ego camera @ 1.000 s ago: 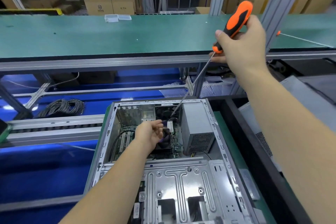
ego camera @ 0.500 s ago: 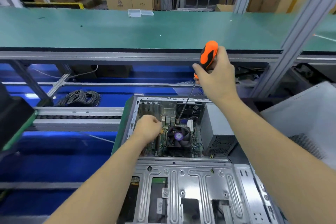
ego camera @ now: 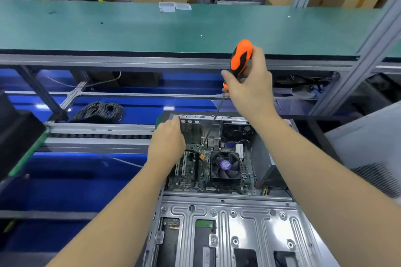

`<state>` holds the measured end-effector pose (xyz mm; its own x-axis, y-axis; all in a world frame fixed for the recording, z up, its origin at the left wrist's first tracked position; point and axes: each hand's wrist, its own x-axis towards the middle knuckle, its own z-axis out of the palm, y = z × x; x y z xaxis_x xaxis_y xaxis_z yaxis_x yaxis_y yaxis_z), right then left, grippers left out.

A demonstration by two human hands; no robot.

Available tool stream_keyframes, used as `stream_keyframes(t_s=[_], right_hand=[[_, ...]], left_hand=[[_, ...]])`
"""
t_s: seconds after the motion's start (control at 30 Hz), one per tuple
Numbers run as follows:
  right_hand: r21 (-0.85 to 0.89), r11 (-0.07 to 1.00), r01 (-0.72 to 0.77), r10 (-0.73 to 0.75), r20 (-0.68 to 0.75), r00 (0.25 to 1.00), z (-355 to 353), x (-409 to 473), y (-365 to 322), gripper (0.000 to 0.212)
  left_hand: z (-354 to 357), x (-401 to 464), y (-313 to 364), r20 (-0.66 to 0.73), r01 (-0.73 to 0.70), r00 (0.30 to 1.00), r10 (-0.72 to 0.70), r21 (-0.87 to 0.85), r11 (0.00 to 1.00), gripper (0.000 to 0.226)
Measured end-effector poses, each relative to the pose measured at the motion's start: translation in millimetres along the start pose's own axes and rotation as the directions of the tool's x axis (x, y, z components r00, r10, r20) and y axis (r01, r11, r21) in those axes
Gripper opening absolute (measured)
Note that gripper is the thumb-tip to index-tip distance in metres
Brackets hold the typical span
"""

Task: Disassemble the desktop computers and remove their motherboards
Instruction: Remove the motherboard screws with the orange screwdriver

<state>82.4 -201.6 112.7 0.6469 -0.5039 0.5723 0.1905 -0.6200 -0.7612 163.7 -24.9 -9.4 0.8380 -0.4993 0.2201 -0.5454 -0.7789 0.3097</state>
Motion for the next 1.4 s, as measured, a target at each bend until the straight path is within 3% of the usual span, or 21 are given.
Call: stream_keyframes(t_s=[0.1,0.27,0.43,0.53,0.63,0.87,1.4], right_hand=[[-0.039,0.999,0.023,-0.024,-0.011,1.000,11.7,0.4,1.4,0.033],[-0.100,0.992,0.081,-0.081,-0.002,0.997,25.7,-2.3,-0.7,0.033],[-0.058,0.985,0.162,-0.168,-0.124,0.978,20.6,12.9,-23.7,0.030],[0.006,0.992,0.127,-0.125,-0.129,0.984,25.6,15.3,-29.6,0.031],[-0.061,0.995,0.082,-0.085,-0.048,0.995,39.4,3.0,-16.5,0.031],[-0.071,0.995,-0.073,0.071,-0.031,0.997,56.6,-10.9,17.4,0.033],[-0.086,0.986,-0.140,0.141,0.009,0.990,61.8,-3.3,16.0,0.037]], left_hand=[[5.3,2.0,-4.2,-0.039,0.024,0.999,-0.026,-0.063,0.998,0.029],[3.6,0.7,-3.7,-0.047,0.078,0.996,-0.081,-0.068,0.995,0.008],[4.1,3.4,-5.4,-0.031,0.124,0.991,-0.127,-0.091,0.988,0.012],[3.9,2.8,-5.1,-0.012,0.119,0.993,-0.120,-0.043,0.992,0.007],[2.6,1.9,-4.1,-0.004,0.113,0.994,-0.113,-0.032,0.993,0.000],[4.4,4.7,-4.2,-0.012,0.118,0.993,-0.119,-0.040,0.992,0.011],[6.6,5.1,-4.8,-0.015,0.107,0.994,-0.108,-0.032,0.994,0.009]])
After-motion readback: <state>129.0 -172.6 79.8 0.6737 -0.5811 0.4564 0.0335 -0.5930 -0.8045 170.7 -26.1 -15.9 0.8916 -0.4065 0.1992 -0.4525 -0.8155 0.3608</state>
